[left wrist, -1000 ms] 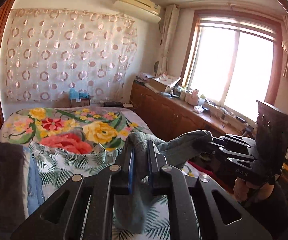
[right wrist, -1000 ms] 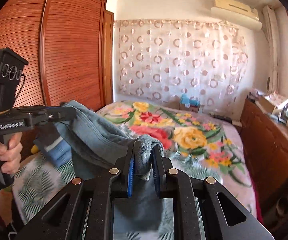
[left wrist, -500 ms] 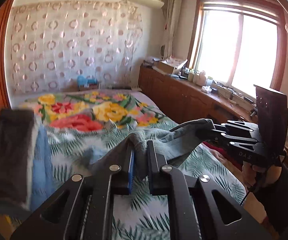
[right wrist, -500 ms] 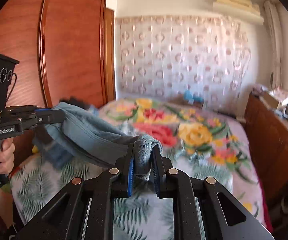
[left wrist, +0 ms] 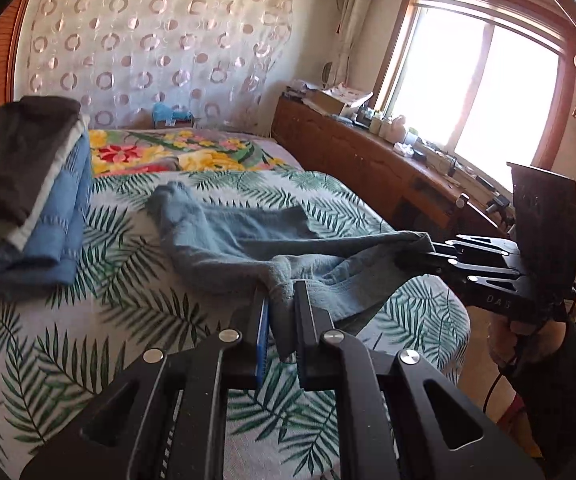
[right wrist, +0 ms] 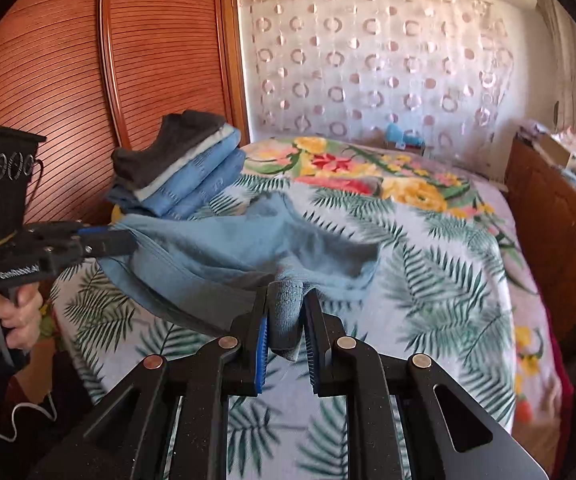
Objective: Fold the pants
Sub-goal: 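Lower the held shorts onto the bed with both tools, folding them over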
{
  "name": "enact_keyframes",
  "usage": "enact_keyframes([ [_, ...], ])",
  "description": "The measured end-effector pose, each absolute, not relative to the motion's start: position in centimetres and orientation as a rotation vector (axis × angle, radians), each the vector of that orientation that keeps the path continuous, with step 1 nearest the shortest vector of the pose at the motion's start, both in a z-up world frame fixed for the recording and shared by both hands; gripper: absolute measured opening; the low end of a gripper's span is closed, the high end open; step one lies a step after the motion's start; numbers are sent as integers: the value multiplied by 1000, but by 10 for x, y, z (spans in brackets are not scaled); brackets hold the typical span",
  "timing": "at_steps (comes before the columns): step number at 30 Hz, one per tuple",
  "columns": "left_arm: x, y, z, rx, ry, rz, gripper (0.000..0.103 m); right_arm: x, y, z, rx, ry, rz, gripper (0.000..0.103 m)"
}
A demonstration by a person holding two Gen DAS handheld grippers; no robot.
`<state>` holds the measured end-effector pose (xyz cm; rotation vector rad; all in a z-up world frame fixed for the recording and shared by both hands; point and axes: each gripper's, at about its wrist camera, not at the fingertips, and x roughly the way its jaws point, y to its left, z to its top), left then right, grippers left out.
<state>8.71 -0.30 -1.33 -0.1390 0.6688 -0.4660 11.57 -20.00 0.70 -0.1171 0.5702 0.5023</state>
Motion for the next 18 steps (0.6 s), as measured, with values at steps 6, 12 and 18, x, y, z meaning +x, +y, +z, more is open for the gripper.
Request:
enact_keyframes([
  [6, 71, -9, -24, -102, 698, -449, 12, 107, -210, 1, -77, 619, 507, 16],
  [12, 59, -7, -42, -96, 737, -439, 12, 105, -211, -5, -56, 645, 514, 16],
  [18, 56, -8, -57, -85, 767, -424, 12, 96, -209, -9, -76, 663, 511, 16],
])
